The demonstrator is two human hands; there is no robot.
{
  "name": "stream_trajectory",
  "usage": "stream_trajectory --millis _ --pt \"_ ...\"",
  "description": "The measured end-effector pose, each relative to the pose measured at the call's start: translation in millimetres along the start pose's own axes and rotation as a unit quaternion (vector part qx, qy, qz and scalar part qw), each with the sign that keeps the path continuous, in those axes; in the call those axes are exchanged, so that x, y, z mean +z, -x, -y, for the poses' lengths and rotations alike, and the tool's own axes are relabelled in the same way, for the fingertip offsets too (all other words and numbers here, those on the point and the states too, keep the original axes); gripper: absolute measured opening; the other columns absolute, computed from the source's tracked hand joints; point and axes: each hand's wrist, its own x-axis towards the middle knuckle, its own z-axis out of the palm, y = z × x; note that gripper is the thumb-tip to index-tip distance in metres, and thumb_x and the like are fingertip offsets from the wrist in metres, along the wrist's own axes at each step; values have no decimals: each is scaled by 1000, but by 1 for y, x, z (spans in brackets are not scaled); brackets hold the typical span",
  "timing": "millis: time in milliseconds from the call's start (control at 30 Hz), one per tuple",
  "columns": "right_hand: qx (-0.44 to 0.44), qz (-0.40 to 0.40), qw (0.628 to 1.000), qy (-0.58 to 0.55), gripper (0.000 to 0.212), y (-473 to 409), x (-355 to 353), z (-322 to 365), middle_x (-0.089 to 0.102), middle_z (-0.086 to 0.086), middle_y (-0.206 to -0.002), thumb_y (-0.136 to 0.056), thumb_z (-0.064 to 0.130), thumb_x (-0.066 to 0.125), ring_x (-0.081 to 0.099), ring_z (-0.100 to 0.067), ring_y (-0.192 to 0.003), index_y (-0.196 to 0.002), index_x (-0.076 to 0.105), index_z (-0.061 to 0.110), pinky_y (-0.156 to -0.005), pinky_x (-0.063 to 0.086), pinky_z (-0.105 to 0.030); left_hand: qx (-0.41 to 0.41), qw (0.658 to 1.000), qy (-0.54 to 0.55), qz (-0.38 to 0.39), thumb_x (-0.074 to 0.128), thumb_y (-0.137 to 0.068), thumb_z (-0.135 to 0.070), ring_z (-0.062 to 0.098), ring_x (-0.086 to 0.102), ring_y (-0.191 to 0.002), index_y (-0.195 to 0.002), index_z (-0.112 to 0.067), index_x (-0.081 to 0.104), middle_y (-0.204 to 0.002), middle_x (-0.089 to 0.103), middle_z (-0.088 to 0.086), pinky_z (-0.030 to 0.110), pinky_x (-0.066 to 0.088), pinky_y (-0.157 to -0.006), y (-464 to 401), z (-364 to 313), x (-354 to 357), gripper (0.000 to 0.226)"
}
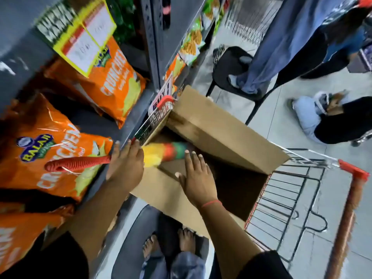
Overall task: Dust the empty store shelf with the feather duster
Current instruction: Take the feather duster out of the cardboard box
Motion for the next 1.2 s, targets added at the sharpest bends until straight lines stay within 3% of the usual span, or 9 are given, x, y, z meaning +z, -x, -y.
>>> stream_trajectory --millis 100,267,600,733,833,900,967,1067,1200 --pt "1 -13 1000 -13 65 -7 15 1 18 -17 -152 -96 40 36 10 -32 -139 -144 5 11 -110 14 -43 -57 993 -66 75 39 -90 -15 32 34 -134 -141 -5 27 -146 37 15 53 19 -113 -16 0 4 53" --pt "-4 -30 999 -15 66 -13 33 -2 21 -18 -151 -95 39 40 13 -32 -139 -144 7 11 -110 17 -44 -48 991 -80 92 46 -89 -6 29 63 -105 -121 -4 52 -117 65 12 35 51 -84 -28 -1 13 33" --pt "-24 -48 998 23 63 11 -30 -4 14 -16 -153 -96 44 31 6 -32 -140 -144 5 13 -111 13 -45 -80 980 17 183 41 -97 -26 28 62 -107 -125 -15 51 -117 67 8 34 47 -87 2 -5 -29 31" --pt "-54 -94 994 26 63 40 -105 -2 21 -17 -151 -95 40 39 14 -34 -139 -144 9 15 -110 19 -46 -182 946 169 206 46 -93 -29 29 60 -112 -104 -17 65 -113 67 9 33 48 -86 43 -15 -109 25" --pt "-57 -152 986 29 62 57 -182 3 28 -19 -148 -93 36 50 22 -36 -136 -142 21 12 -107 26 -48 -155 942 251 163 50 -92 -26 27 61 -109 -62 -19 49 -99 67 10 30 42 -73 84 -18 -179 31" --pt "-77 -215 973 16 60 66 -236 10 38 -23 -141 -89 27 60 33 -41 -130 -137 33 5 -104 32 -51 -125 956 225 142 48 -92 -31 23 60 -109 -88 -17 63 -115 65 5 27 45 -82 107 -19 -226 22" --pt "-96 -272 957 3 59 71 -286 22 44 -25 -136 -85 21 66 40 -43 -125 -133 39 1 -100 37 -54 -104 966 201 127 47 -92 -30 23 58 -111 -115 -13 61 -121 64 5 25 42 -82 121 -19 -267 32" --pt "-148 -363 920 -22 55 80 -360 51 49 -27 -131 -86 22 63 45 -45 -119 -130 42 -3 -101 34 -46 -66 979 166 103 46 -93 -25 27 57 -115 -121 -11 59 -125 62 10 30 45 -88 136 -20 -331 34" --pt "-225 -439 867 -73 59 106 -449 106 40 -24 -139 -95 44 34 31 -37 -129 -137 32 3 -106 23 -42 -89 983 159 11 51 -89 -39 30 56 -118 -119 -14 61 -129 60 10 35 47 -93 160 -14 -418 40"
